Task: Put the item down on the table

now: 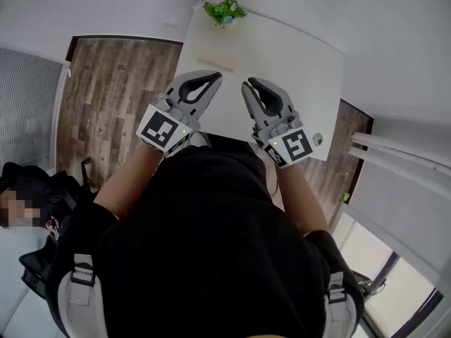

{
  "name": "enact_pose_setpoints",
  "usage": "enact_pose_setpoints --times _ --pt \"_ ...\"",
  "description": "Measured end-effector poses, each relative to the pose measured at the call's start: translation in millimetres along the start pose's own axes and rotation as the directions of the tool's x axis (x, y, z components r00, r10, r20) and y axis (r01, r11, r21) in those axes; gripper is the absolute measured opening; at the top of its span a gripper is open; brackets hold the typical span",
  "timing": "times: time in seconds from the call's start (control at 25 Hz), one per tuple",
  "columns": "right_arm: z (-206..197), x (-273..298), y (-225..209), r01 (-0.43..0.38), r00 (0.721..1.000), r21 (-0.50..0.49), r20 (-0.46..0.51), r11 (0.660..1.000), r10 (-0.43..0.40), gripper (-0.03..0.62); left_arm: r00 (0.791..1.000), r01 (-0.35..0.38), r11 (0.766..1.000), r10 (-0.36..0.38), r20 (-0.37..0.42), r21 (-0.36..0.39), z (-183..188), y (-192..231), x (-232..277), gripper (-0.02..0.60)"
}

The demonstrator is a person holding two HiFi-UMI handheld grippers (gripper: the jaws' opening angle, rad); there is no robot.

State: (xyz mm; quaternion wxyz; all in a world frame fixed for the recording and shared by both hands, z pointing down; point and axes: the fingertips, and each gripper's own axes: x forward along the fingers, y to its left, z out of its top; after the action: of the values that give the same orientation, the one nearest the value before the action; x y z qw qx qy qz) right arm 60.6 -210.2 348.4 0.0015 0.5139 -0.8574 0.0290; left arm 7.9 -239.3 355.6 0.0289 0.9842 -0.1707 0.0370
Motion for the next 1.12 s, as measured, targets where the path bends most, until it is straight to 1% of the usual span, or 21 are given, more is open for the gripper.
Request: enact_pose_setpoints --times 0.12,0.2,0.36,0.48,0.72,0.88,0.96,1.12 --pt "3.3 0.5 -0.3 0.007 1.0 -0.017 0.011 1.0 -0.007 0.021 0.996 0.022 1.0 -0.023 0.091 0.007 11.0 -4.1 1.6 -0.006" --pt "4.6 0.3 0.9 0.008 1.0 -0.025 0.013 1.0 -0.008 0.003 0.994 0.028 1.0 -0.028 0.106 0.006 12.8 -4.3 2.6 -0.006" --pt "2.9 0.4 3.0 0.004 1.0 -0.025 0.006 1.0 -0.004 0.003 0.995 0.022 1.0 -0.022 0.101 0.004 15.5 -3.2 3.3 -0.006" --pt "2.7 0.9 5.5 0.008 1.0 -0.02 0.004 1.0 -0.008 0.003 0.995 0.019 1.0 -0.021 0.099 0.017 18.4 -3.2 1.3 -0.006" --pt "1.1 5.5 15.7 -0.013 1.0 -0.01 0.005 1.0 0.013 0.003 0.994 0.018 1.0 -0.019 0.109 0.005 12.6 -2.4 -4.3 -0.006" --pt "0.3 7.5 18.8 -0.007 1.0 -0.007 -0.002 1.0 0.007 0.003 0.995 0.015 1.0 -0.017 0.099 0.018 13.4 -1.7 -6.8 -0.005" --pt "-1.0 7.8 19.3 -0.004 1.0 -0.003 -0.006 1.0 0.004 0.003 0.996 0.008 1.0 -0.009 0.091 0.01 13.5 -1.6 -8.0 -0.006" --pt "-0.8 8.6 21.7 -0.005 1.0 -0.007 -0.009 1.0 0.005 0.003 0.995 0.016 1.0 -0.017 0.098 0.015 13.2 -4.7 -9.2 -0.006"
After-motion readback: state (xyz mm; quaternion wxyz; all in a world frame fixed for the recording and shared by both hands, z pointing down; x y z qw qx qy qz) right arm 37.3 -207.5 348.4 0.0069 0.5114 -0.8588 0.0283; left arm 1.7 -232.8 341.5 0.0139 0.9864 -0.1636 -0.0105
